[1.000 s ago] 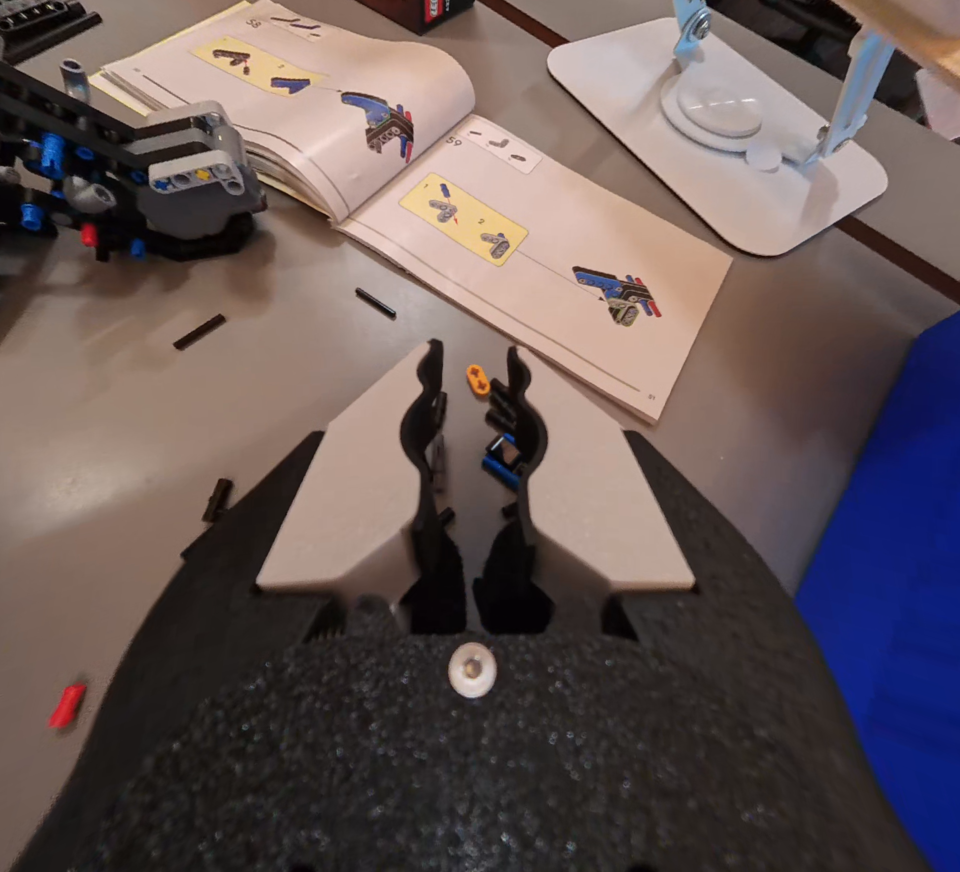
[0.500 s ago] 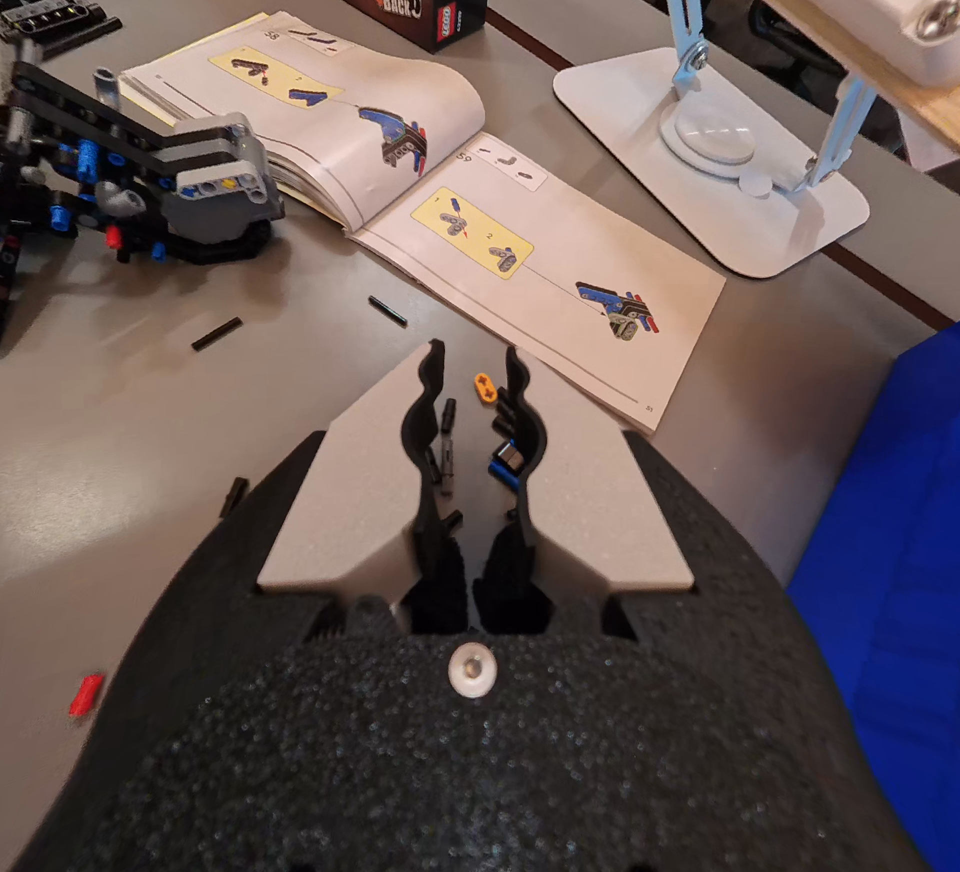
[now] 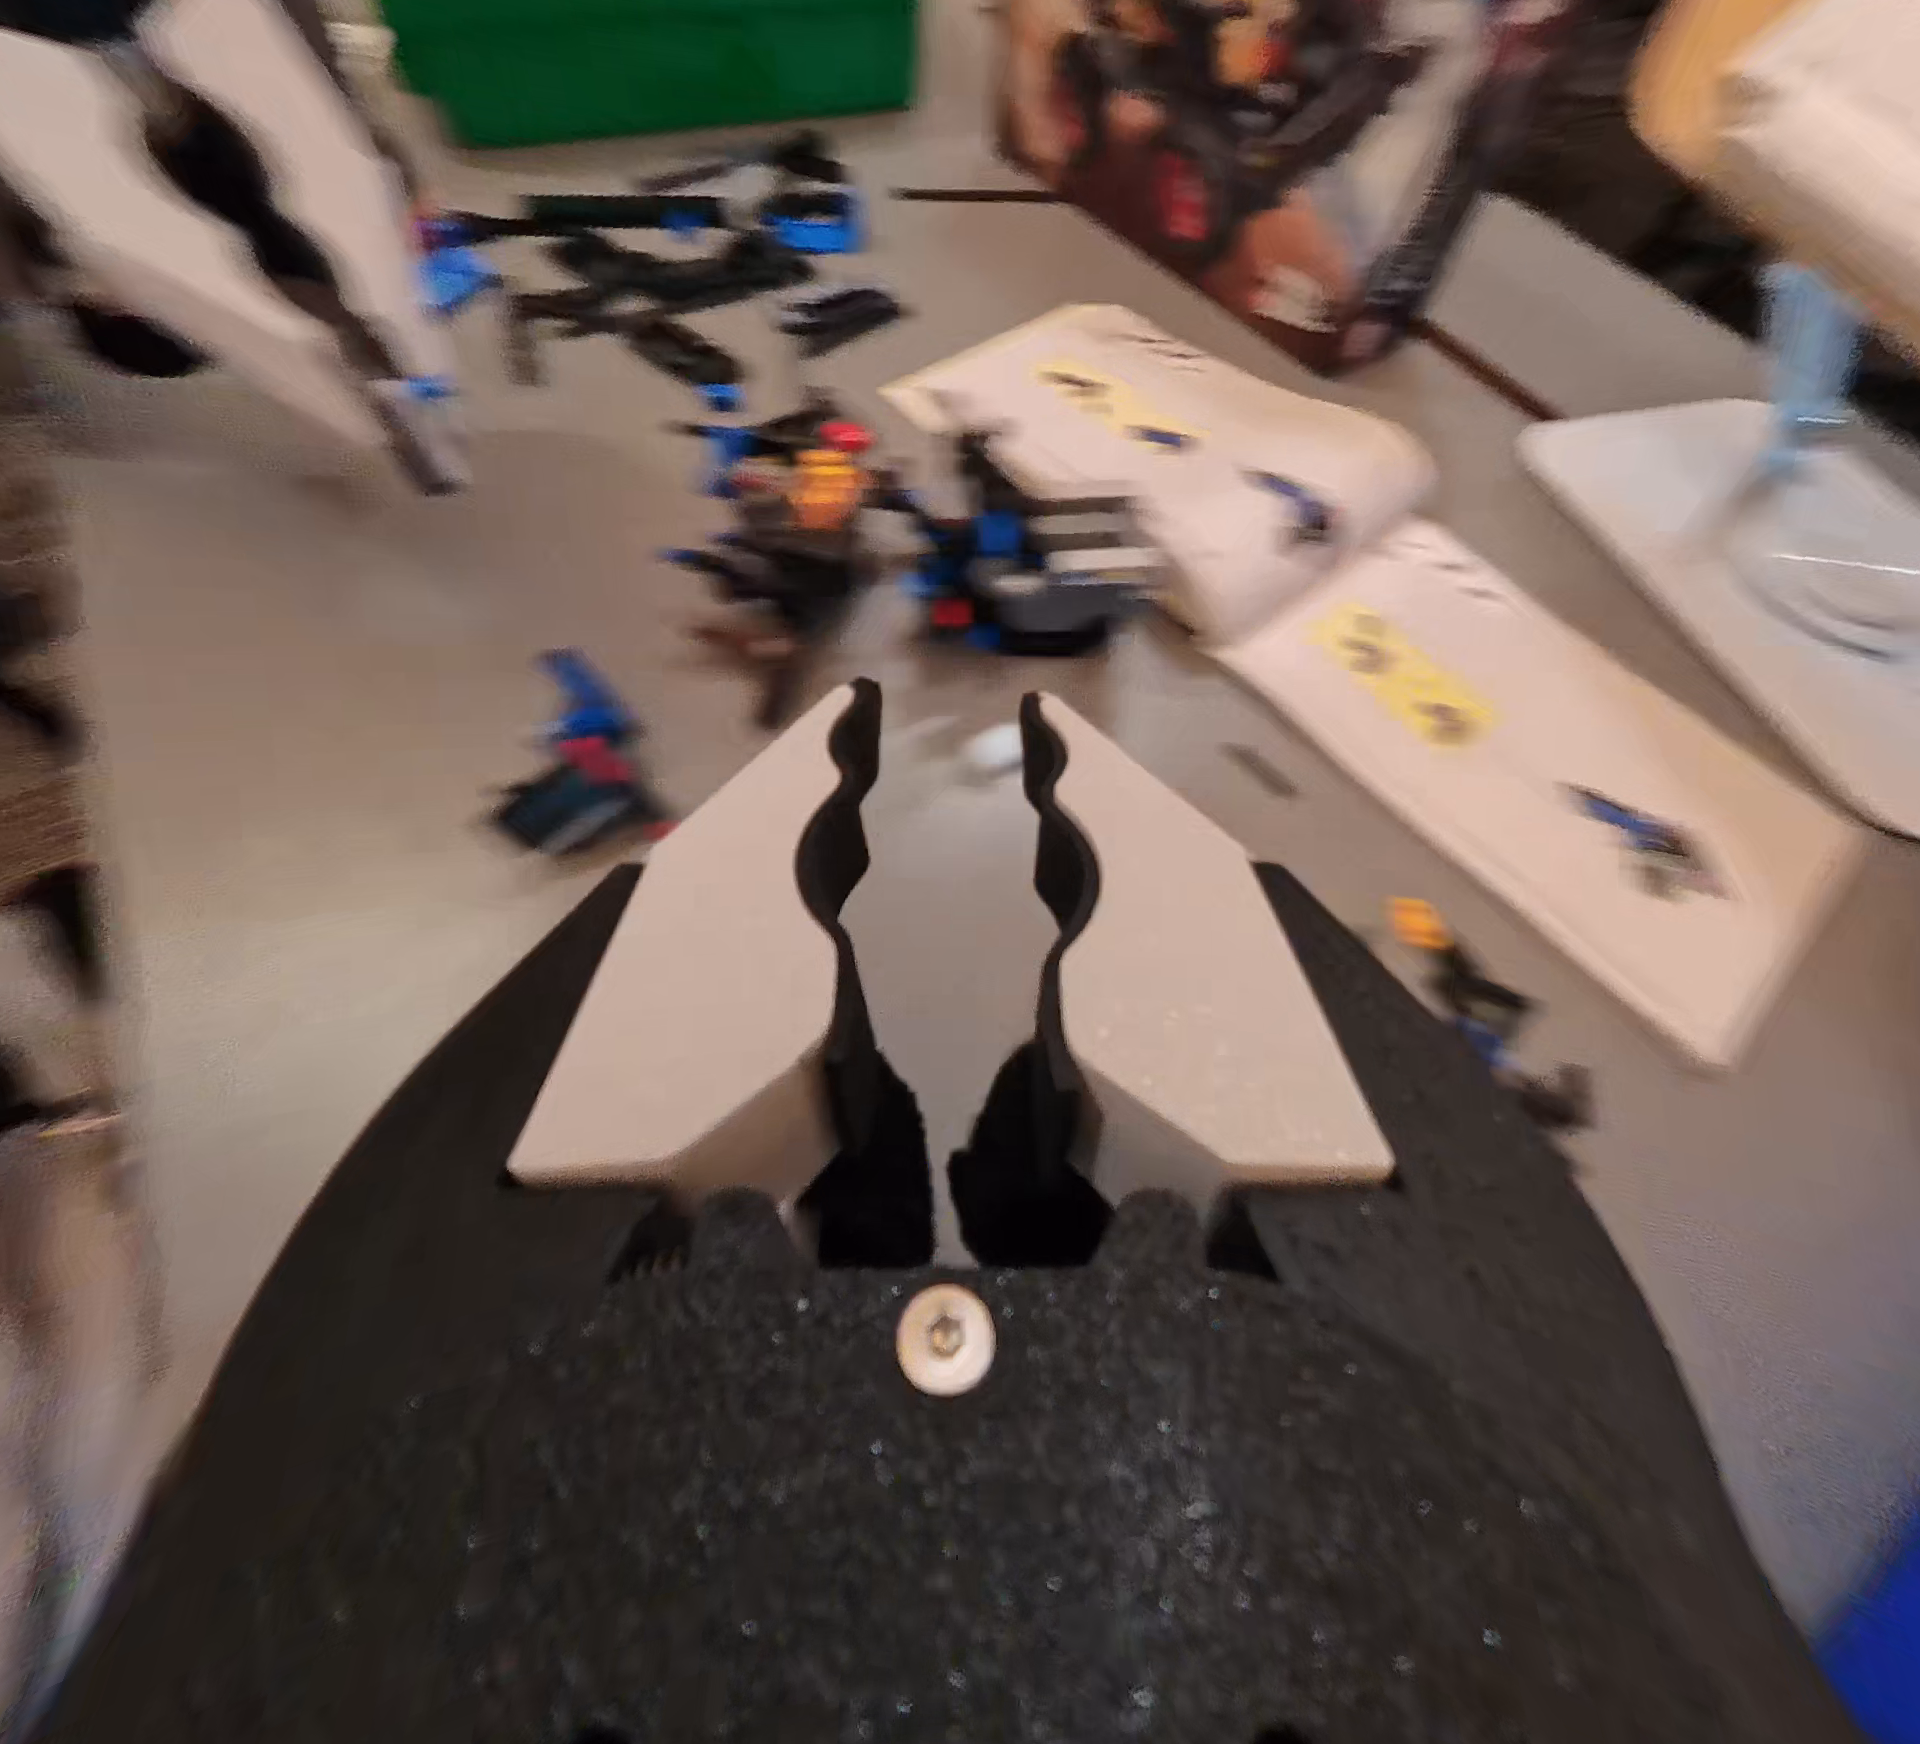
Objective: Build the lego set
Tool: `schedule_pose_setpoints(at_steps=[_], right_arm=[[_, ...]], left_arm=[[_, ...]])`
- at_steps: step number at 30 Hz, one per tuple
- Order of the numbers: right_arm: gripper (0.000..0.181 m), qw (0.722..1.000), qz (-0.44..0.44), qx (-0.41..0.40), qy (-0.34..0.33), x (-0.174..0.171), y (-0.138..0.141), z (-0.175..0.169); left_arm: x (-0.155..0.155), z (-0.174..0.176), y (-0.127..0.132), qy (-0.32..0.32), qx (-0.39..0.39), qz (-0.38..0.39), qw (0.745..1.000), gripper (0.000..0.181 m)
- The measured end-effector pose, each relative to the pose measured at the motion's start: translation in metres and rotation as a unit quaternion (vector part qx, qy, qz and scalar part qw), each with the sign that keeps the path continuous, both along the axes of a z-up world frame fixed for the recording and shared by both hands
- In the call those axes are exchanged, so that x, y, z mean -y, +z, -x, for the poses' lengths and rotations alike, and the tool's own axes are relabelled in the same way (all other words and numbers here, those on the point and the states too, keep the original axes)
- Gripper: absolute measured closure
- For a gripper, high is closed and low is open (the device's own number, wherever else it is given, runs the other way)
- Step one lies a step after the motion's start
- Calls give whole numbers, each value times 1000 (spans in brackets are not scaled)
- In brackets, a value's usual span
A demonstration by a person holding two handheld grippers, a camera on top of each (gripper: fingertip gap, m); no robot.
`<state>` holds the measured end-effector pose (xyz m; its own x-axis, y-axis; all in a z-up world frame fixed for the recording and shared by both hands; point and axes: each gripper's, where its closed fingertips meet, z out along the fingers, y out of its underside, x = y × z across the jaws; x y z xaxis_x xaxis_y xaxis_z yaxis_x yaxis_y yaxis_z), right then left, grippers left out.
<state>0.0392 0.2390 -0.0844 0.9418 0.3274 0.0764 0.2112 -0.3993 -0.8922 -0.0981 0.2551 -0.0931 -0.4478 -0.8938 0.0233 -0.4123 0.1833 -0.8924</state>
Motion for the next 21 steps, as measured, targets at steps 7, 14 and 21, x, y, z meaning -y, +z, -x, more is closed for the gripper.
schedule_pose_setpoints(at_steps=[7, 14, 21], right_arm=[[151, 972, 30, -134, 192, 79, -18, 168], [157, 969, 22, -130, 210, 104, -34, 213], [173, 965, 7, -144, 219, 123, -37, 223]], left_arm=[[80, 59, -16, -49, -55, 78, 994, 179], [126, 78, -20, -90, -46, 95, 990, 179], [146, 81, -31, -96, -58, 128, 985, 179]])
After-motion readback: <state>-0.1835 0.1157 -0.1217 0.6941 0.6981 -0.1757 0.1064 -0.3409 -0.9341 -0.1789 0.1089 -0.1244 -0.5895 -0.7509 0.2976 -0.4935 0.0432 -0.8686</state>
